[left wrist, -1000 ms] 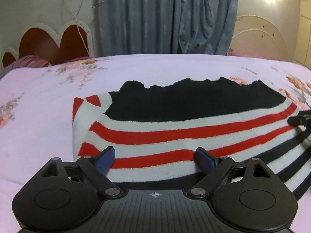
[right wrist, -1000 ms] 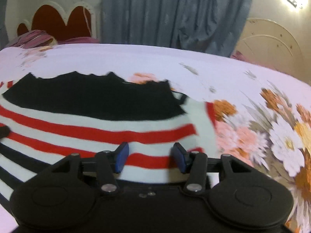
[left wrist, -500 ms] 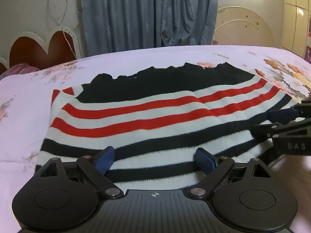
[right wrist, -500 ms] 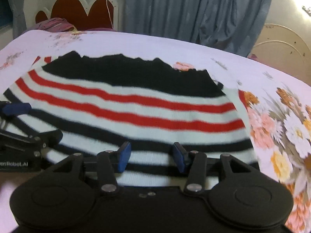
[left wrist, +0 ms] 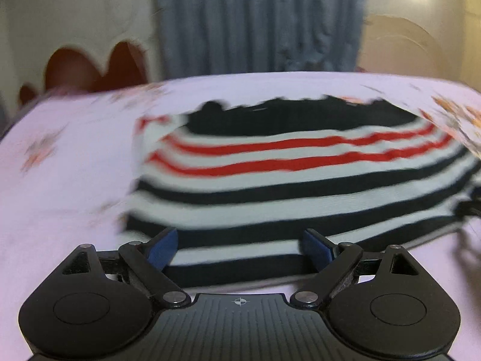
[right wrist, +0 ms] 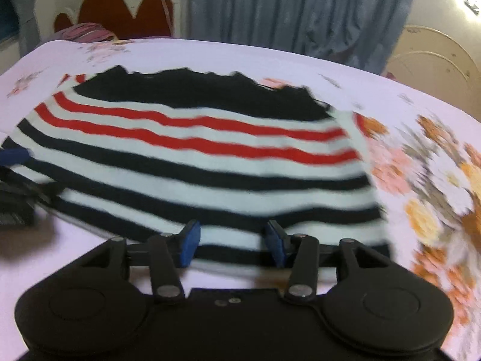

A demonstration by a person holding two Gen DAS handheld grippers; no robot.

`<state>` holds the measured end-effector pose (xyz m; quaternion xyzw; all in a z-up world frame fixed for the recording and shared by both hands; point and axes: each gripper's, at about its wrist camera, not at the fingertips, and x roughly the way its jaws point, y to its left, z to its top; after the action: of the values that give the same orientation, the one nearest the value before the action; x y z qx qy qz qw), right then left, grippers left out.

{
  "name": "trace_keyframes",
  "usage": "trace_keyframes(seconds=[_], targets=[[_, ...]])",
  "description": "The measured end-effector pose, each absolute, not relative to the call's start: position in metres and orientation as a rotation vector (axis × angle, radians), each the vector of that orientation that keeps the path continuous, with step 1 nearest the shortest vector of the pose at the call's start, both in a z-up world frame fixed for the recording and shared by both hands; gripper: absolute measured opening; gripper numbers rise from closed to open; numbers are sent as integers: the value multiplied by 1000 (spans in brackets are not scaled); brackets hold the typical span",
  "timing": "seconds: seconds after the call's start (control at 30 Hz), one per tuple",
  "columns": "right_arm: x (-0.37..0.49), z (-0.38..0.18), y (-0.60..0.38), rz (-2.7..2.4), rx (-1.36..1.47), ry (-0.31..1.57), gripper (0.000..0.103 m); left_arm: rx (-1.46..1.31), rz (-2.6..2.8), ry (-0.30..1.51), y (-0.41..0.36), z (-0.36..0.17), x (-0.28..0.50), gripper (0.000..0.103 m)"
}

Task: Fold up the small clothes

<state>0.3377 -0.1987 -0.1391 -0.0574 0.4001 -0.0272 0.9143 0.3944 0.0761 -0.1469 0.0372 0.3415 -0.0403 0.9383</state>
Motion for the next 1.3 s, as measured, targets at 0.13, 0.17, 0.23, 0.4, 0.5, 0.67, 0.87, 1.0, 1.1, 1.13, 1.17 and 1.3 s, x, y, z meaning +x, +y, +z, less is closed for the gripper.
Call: trace_keyframes(seconds=[0.13, 0.17, 0.23, 0.4, 0.5, 0.67, 0.87, 1.0, 1.1, 1.13, 1.17, 1.3], targets=[[322, -127, -217, -75, -87, 785, 45, 52, -95, 700, 90, -148, 389, 89], [321, -123, -219, -103, -93, 758, 46, 55, -89, 702, 89, -147, 389, 89], [323, -119, -233, -182, -63, 749, 46, 47, -81, 709, 88, -147, 390, 89], [329, -130, -252, -182, -1, 800, 45, 39, -78, 713, 87, -147, 389, 89], [325, -134, -254, -145, 3, 843, 35, 26, -65, 694, 89, -146, 385, 89], [309, -141, -246, -160, -37, 896, 26, 55, -65, 680, 88, -152, 383, 89], [289, -132, -246, -187, -29, 753, 29, 75, -69, 686, 86, -143, 384, 89], [294, -115, -243, -159, 1, 677, 31, 66, -61, 701, 85, -150, 384, 89], [313, -128, -239, -140, -54, 757, 36, 70, -56, 713, 84, -150, 388, 89], [319, -137, -240, -162, -71, 805, 37, 73, -58, 716, 85, -150, 388, 89], [319, -142, -243, -161, -63, 806, 37, 74, -61, 716, 85, -150, 388, 89], [320, -142, -242, -163, -69, 814, 39, 73, -62, 721, 86, -153, 390, 90]])
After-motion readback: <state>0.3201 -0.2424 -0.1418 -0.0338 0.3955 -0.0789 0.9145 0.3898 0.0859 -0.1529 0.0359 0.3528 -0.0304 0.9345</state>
